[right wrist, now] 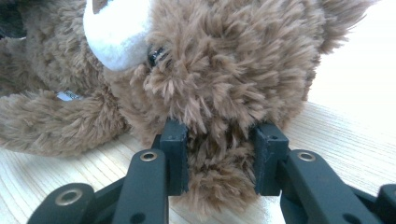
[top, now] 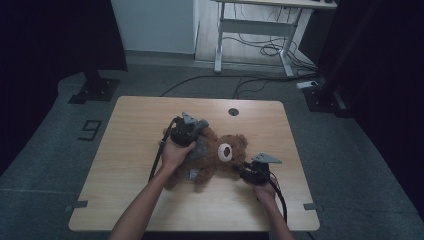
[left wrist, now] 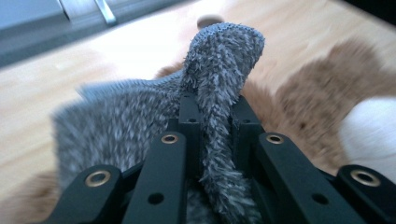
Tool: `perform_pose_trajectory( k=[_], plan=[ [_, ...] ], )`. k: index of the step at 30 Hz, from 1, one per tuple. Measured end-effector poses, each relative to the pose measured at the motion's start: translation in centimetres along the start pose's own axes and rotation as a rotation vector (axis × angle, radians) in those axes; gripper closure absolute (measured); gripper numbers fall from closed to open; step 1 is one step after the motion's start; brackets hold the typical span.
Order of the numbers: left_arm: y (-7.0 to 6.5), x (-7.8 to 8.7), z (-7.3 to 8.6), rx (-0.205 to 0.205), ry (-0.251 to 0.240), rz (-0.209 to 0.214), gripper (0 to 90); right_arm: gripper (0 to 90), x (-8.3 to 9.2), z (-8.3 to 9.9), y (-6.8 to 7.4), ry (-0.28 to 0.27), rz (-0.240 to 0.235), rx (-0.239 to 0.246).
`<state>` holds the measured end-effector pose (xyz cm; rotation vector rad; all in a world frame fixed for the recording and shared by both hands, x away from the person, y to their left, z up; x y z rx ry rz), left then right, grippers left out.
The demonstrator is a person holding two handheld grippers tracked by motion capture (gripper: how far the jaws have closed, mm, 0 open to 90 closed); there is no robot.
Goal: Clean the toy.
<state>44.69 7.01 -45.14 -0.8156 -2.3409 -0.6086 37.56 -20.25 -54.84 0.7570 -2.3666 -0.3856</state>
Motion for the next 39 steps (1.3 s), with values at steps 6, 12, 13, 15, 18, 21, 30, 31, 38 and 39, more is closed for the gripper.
perform_pose_trajectory(
  k=[6,12,13,15,18,21,30,31,38,39],
  plan=[
    [-0.3,-0.3,1.4,-0.004,-0.005,0.011,78.3,56.4,0.1,0.0,0.3,0.009,0.018,0.037],
    [-1.1,0.2,2.5,-0.013,-0.027,0.027,78.8,23.4,0.6,0.0,0.7,0.025,0.055,0.044],
    [-1.2,0.3,2.7,-0.016,-0.033,0.027,78.9,20.8,0.9,-0.1,0.8,0.019,0.062,0.041],
    [-1.6,0.5,3.3,-0.025,-0.054,0.020,79.1,17.4,1.6,-0.5,1.0,-0.005,0.052,0.029],
    [-2.1,1.0,3.7,-0.035,-0.066,0.009,79.1,14.1,2.4,-1.7,1.4,-0.044,0.013,0.005],
    [-2.6,1.3,4.0,-0.040,-0.073,-0.004,79.1,12.9,2.3,-3.0,2.0,-0.075,0.009,-0.003],
    [-3.2,2.0,4.7,-0.045,-0.098,-0.003,79.2,1.9,-1.0,-6.5,3.2,-0.029,0.073,-0.023],
    [-3.3,2.1,4.8,-0.046,-0.099,-0.002,79.2,0.8,-1.5,-6.5,3.1,-0.013,0.078,-0.025],
    [-3.5,2.8,5.1,-0.031,-0.118,0.021,78.9,11.7,-2.6,-5.6,2.7,0.068,-0.026,-0.069],
    [-3.5,3.0,5.2,-0.026,-0.123,0.026,78.8,14.6,-2.4,-5.4,2.7,0.066,-0.037,-0.069]
  ],
)
Point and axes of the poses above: each handheld gripper's, and its own axes: x roughly backward along the jaws, z roughly out of its underside, y roughly to its left, the point moved 1 cm from there along -x, roughly forward along the jaws, and after that the axes turned 15 degrees about -x, right-handed, at the moved point
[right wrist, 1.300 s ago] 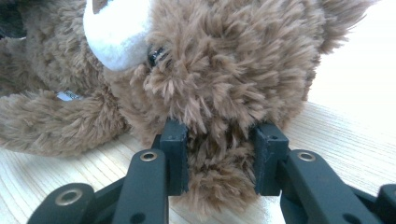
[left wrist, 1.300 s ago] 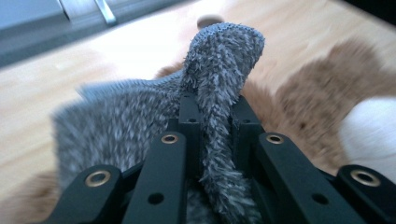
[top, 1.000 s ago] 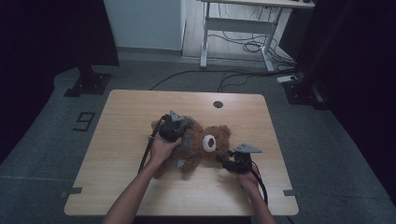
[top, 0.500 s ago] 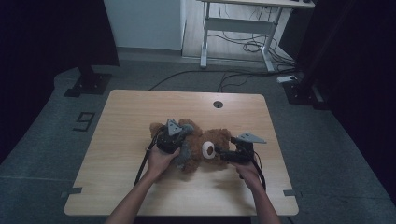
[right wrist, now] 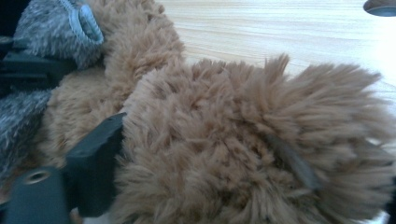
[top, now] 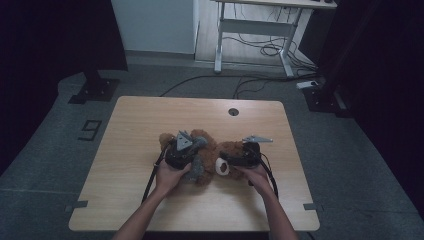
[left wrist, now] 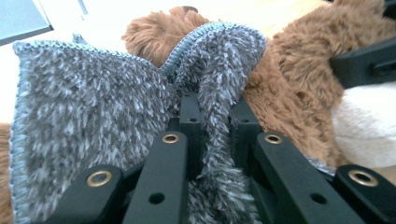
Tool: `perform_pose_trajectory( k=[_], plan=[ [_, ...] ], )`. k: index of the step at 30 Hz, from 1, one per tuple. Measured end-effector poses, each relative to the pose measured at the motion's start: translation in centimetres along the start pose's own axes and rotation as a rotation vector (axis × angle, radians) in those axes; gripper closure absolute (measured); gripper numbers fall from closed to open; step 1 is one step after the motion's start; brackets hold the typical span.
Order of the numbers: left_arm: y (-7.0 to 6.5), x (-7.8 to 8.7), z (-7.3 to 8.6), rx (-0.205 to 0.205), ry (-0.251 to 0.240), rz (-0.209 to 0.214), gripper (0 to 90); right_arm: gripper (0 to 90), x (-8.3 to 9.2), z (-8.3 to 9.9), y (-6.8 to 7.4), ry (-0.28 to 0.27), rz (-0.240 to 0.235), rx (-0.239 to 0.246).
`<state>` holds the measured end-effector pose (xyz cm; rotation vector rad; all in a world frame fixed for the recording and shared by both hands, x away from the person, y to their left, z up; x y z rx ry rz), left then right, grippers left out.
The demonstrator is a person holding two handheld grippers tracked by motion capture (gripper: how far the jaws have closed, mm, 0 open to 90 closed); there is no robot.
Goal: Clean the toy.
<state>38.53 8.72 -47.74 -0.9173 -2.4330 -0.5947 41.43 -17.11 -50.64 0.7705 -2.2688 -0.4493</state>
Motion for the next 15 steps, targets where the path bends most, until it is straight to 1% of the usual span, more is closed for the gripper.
perform_pose_trajectory(
  k=[3,4,5,7,9,10,11,13,15],
  plan=[
    [0.1,0.6,-0.2,0.022,-0.016,0.022,78.4,22.9,0.5,0.7,0.0,-0.009,-0.006,0.018],
    [0.1,0.9,-0.3,0.026,-0.023,0.025,78.3,26.6,0.7,1.0,0.0,-0.022,-0.007,0.024],
    [0.0,1.2,-0.5,0.025,-0.032,0.021,78.2,29.8,0.9,1.3,0.0,-0.029,-0.006,0.028],
    [-0.2,2.1,-1.2,0.013,-0.072,0.001,78.5,33.0,1.1,1.7,0.0,-0.045,-0.006,0.033],
    [-0.5,3.3,-2.3,0.004,-0.129,-0.016,78.7,35.1,1.2,2.0,-0.1,-0.062,-0.006,0.041],
    [-0.6,3.7,-2.8,-0.001,-0.148,-0.020,78.7,36.1,1.2,2.1,-0.1,-0.072,-0.010,0.040],
    [-0.8,4.3,-3.7,-0.012,-0.172,-0.021,78.7,37.0,1.2,2.2,-0.1,-0.079,-0.012,0.040],
    [-1.3,4.6,-5.4,-0.037,-0.187,-0.017,78.7,38.0,1.2,2.4,-0.1,-0.098,-0.011,0.051],
    [-2.0,4.1,-7.2,-0.056,-0.189,0.003,78.7,38.6,1.3,2.6,0.1,-0.107,-0.005,0.065]
  ],
)
Point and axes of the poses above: each handheld gripper's, and its own axes: x roughly backward along the jaws, z roughly out of its underside, y roughly to its left, the point moved 1 cm from there along -x, roughly forward along the jaws, and after that the axes turned 15 degrees about -x, right-handed, at the moved point
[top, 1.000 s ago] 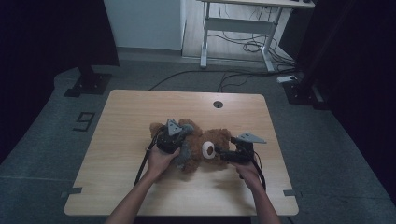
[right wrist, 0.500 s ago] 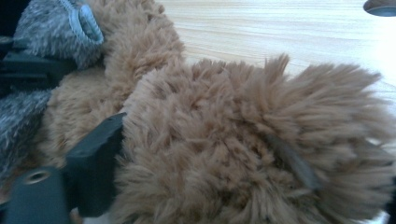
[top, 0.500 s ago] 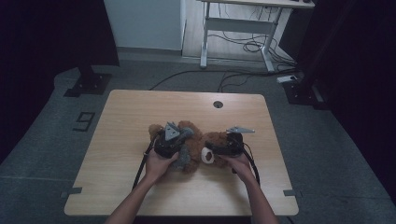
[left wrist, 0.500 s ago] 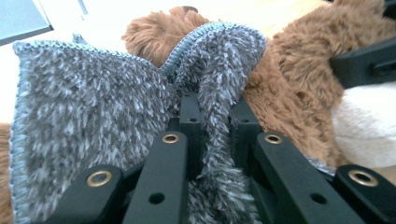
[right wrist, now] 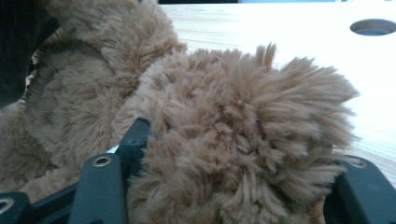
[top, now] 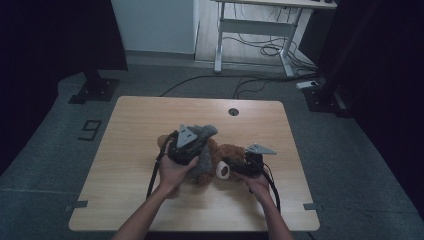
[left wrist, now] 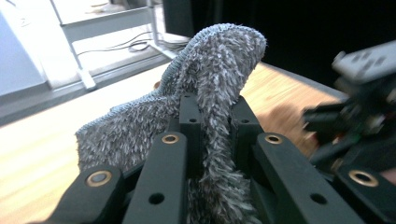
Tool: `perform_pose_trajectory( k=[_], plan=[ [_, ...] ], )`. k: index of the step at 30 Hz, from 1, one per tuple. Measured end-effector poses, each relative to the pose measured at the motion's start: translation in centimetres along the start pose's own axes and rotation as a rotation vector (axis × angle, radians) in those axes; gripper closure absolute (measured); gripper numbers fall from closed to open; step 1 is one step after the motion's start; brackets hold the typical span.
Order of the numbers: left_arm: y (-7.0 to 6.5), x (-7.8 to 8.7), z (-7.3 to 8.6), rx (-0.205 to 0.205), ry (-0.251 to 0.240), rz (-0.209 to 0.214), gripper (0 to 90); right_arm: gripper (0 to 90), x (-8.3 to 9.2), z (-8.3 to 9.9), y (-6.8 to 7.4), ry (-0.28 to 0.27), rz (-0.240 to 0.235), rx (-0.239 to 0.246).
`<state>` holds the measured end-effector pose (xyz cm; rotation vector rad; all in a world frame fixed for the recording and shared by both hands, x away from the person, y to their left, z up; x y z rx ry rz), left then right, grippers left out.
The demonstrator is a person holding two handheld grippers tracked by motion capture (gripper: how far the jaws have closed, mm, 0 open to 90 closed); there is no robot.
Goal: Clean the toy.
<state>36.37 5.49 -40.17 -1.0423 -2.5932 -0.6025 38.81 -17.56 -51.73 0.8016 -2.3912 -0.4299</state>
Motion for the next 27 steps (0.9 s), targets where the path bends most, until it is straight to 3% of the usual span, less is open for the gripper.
perform_pose_trajectory(
  k=[4,6,8,12,16,20,22,25,27],
  plan=[
    [-2.0,-3.8,-2.2,-0.059,0.031,0.051,78.6,40.5,0.3,0.2,0.4,-0.004,0.009,0.044],
    [-3.0,-6.1,-2.7,-0.061,0.068,0.076,78.6,41.3,0.4,0.4,0.6,-0.010,0.012,0.059],
    [-4.1,-8.5,-2.7,-0.067,0.119,0.112,78.6,41.9,0.5,0.6,0.7,-0.023,0.016,0.079],
    [-5.3,-11.1,-1.1,-0.114,0.224,0.126,78.6,43.1,0.7,0.8,0.9,-0.032,0.024,0.099],
    [-4.5,-10.8,0.5,-0.073,0.210,0.130,78.6,43.7,0.7,1.0,0.7,-0.028,0.027,0.100],
    [-3.1,-9.5,1.4,-0.092,0.250,0.077,78.7,43.7,0.7,1.0,0.7,-0.038,0.031,0.096],
    [-1.8,-8.7,2.4,-0.070,0.259,0.060,78.8,43.7,0.7,1.0,0.5,-0.043,0.024,0.079],
    [-0.5,-7.2,3.3,-0.034,0.223,0.059,78.9,43.9,0.7,1.0,0.4,-0.046,0.017,0.066],
    [0.2,-6.1,3.6,-0.050,0.208,0.020,78.9,43.9,0.7,1.0,0.4,-0.048,0.020,0.069]
  ],
)
Point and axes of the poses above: each handheld gripper's, and its own axes: x roughly backward along the jaws, z roughly out of its underside, y roughly to its left, the point moved 1 cm from there along -x, roughly forward along the jaws, and after that the axes turned 15 degrees about -x, right-handed, at the moved point
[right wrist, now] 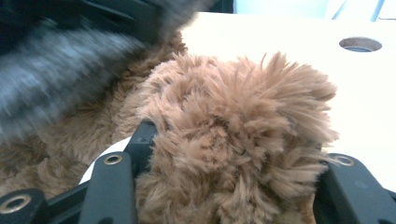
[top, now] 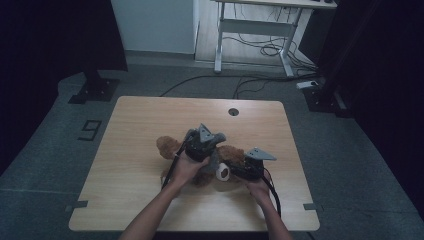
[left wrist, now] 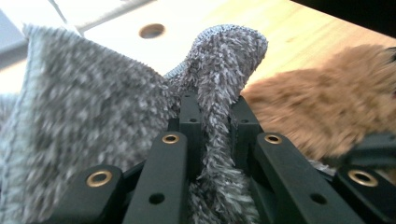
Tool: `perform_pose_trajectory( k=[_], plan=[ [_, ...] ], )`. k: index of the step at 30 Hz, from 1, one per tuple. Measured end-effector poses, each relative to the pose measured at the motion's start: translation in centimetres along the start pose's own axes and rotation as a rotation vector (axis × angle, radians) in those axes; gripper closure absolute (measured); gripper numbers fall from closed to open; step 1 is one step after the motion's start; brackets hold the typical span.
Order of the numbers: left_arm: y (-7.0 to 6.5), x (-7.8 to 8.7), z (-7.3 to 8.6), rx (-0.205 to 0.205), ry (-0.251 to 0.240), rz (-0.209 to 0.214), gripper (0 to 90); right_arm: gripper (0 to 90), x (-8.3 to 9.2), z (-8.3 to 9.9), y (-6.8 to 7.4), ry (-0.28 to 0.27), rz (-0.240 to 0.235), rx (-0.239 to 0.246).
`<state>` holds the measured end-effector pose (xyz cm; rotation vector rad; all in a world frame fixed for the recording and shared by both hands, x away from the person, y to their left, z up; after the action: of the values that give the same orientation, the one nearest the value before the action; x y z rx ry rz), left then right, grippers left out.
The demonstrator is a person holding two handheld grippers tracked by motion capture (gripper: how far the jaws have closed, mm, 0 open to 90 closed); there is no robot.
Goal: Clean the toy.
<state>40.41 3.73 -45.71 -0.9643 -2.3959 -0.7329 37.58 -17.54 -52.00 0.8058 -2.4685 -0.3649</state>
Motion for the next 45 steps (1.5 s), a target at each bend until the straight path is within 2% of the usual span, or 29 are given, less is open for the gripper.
perform_pose_trajectory(
  k=[2,5,8,9,12,13,16,18,23,26,32,33,35,36,41,45],
  plan=[
    [1.3,1.2,1.0,0.024,-0.007,-0.016,78.9,43.9,0.0,0.0,-0.1,-0.004,-0.001,0.000],
    [2.6,2.1,2.0,0.055,-0.007,-0.034,78.8,44.0,0.0,0.1,-0.1,-0.008,-0.001,0.001],
    [4.2,3.0,3.5,0.087,0.027,-0.083,78.7,44.0,0.0,0.1,-0.1,-0.011,-0.001,0.001],
    [4.9,3.1,4.4,0.111,0.051,-0.080,78.7,44.0,0.0,0.1,-0.1,-0.012,-0.001,0.001],
    [6.1,3.2,6.6,0.199,0.064,-0.028,78.4,43.9,0.1,0.2,0.0,-0.015,-0.003,0.002],
    [6.5,3.3,7.2,0.220,0.062,-0.025,78.4,43.9,0.1,0.2,0.0,-0.016,-0.002,0.006],
    [6.8,3.5,7.5,0.250,0.052,-0.017,78.5,43.9,0.1,0.2,0.1,-0.018,-0.002,0.008],
    [6.6,3.5,7.0,0.231,0.045,-0.018,78.6,43.9,0.1,0.2,0.1,-0.018,0.000,0.004],
    [5.0,2.7,4.3,0.165,0.027,0.001,78.5,43.9,0.1,0.2,0.1,-0.019,0.003,0.003],
    [3.8,1.9,2.7,0.140,0.022,0.023,78.5,44.0,0.1,0.2,0.2,-0.021,0.004,0.005],
    [0.3,-0.6,-0.5,0.079,0.031,0.095,78.4,43.9,0.1,0.3,0.2,-0.022,0.005,0.010],
    [-0.5,-1.1,-0.9,0.048,0.047,0.079,78.4,43.8,0.1,0.3,0.2,-0.021,0.005,0.010],
    [-1.1,-1.4,-1.0,0.005,0.060,0.045,78.5,43.8,0.1,0.3,0.2,-0.019,0.010,0.010],
    [-1.1,-1.4,-0.9,0.003,0.062,0.045,78.6,43.8,0.1,0.3,0.1,-0.019,0.008,0.006],
    [0.7,-0.5,1.1,0.050,0.067,0.039,78.9,43.7,0.1,0.3,0.4,-0.023,0.008,0.020],
    [1.8,0.8,2.2,0.044,0.068,0.009,78.9,43.7,0.1,0.3,0.4,-0.025,0.007,0.024]
  ],
)
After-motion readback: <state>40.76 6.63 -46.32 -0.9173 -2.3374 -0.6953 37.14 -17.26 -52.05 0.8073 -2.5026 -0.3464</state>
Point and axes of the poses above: each handheld gripper's, and its own axes: x roughly backward along the jaws, z roughly out of its underside, y roughly to its left, the point moved 1 cm from there along -x, roughly forward along the jaws, and after that the axes turned 15 degrees about -x, right-handed, at the moved point
